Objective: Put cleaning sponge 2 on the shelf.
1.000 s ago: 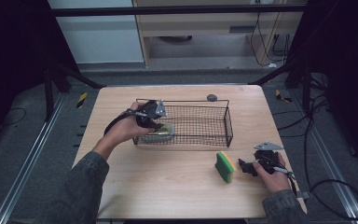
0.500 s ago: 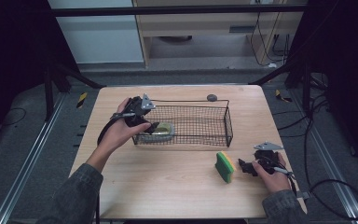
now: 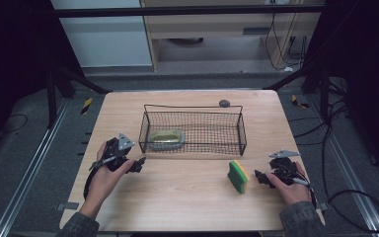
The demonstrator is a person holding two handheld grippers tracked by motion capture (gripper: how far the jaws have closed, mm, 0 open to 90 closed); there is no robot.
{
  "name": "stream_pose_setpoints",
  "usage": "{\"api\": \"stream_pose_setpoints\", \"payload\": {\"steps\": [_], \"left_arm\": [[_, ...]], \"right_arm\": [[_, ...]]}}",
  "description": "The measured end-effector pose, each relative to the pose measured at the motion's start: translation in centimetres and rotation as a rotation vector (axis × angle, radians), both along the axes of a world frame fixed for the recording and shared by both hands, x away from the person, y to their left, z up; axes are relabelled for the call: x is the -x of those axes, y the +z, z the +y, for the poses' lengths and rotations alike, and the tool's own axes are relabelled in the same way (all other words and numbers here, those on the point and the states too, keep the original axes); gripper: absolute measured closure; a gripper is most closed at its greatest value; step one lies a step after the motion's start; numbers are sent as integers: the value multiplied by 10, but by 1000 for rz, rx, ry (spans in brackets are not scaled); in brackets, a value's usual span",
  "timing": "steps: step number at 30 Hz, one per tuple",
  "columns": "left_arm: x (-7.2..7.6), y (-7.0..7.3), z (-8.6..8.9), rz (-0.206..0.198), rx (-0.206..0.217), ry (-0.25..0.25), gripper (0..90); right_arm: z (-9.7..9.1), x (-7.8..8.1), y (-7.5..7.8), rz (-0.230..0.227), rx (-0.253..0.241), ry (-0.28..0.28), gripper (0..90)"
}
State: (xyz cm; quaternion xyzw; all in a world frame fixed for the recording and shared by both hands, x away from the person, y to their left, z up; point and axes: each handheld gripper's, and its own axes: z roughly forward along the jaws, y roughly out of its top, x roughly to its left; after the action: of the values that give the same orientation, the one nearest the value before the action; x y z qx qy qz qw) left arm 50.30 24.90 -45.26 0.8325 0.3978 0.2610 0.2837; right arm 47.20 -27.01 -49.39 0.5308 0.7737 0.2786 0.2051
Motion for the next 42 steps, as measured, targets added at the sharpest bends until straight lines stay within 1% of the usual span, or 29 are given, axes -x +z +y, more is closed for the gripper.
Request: {"api": "stream_pose_setpoints", "payload": {"steps": [1, 2, 3, 4, 5, 7, 9, 11, 14, 16, 18, 19, 21, 24, 25, 28, 30, 32, 33, 37, 40, 41, 42], "left_arm": [[3, -5, 2, 10, -4, 9, 50], [6, -9, 3, 5, -15, 13, 50], [6, -9, 3, 5, -15, 13, 50], [9, -16, 4, 15, -16, 19, 50], [9, -20, 5, 39, 10, 22, 49], [8, -26, 3, 75, 42, 13, 47], [7, -32, 1, 99, 39, 5, 47], [5, -36, 2, 133, 66, -4, 47], [4, -39, 3, 142, 61, 2, 49], [4, -42, 2, 151, 53, 6, 48], [3, -45, 3, 165, 83, 8, 36], [3, -45, 4, 182, 106, 6, 40], [4, -47, 4, 173, 112, 6, 27], [2, -49, 5, 160, 123, 4, 0], [2, -50, 5, 152, 130, 5, 0], [0, -54, 6, 110, 158, 3, 0], [-1, -56, 7, 91, 170, 0, 0], [-1, -56, 7, 92, 170, -2, 0], [-1, -56, 7, 92, 170, -2, 0], [-1, -56, 7, 92, 170, -2, 0], [-1, -56, 7, 92, 170, -2, 0], [-1, -56, 7, 92, 171, -2, 0], [-1, -56, 7, 91, 171, -2, 0]], "right_arm": [[1, 3, 4, 6, 13, 8, 111], [2, 7, 9, 13, 18, 11, 117], [2, 11, 15, 16, 25, 9, 128], [1, 14, 20, 24, 31, -2, 132], [1, 18, 26, 39, 35, -11, 132], [2, 22, 35, 69, 42, -15, 136], [3, 27, 45, 94, 58, -16, 144], [4, 29, 55, 111, 79, -27, 144], [7, 29, 68, 133, 70, -33, 153], [12, 29, 75, 135, 79, -18, 155], [18, 29, 83, 129, 89, -4, 155], [21, 29, 86, 130, 89, -1, 155], [26, 28, 95, 129, 97, 4, 155], [34, 29, 107, 132, 79, 25, 160], [38, 30, 114, 131, 80, 44, 167], [49, 32, 127, 124, 94, 69, 172], [56, 32, 132, 124, 90, 82, 171], [62, 32, 134, 129, 87, 95, 169], [66, 32, 135, 136, 93, 103, 167], [75, 30, 137, 147, 89, 114, 166], [79, 29, 136, 154, 85, 127, 165], [85, 28, 134, 166, 92, 134, 168], [87, 27, 134, 170, 92, 138, 169]]}}
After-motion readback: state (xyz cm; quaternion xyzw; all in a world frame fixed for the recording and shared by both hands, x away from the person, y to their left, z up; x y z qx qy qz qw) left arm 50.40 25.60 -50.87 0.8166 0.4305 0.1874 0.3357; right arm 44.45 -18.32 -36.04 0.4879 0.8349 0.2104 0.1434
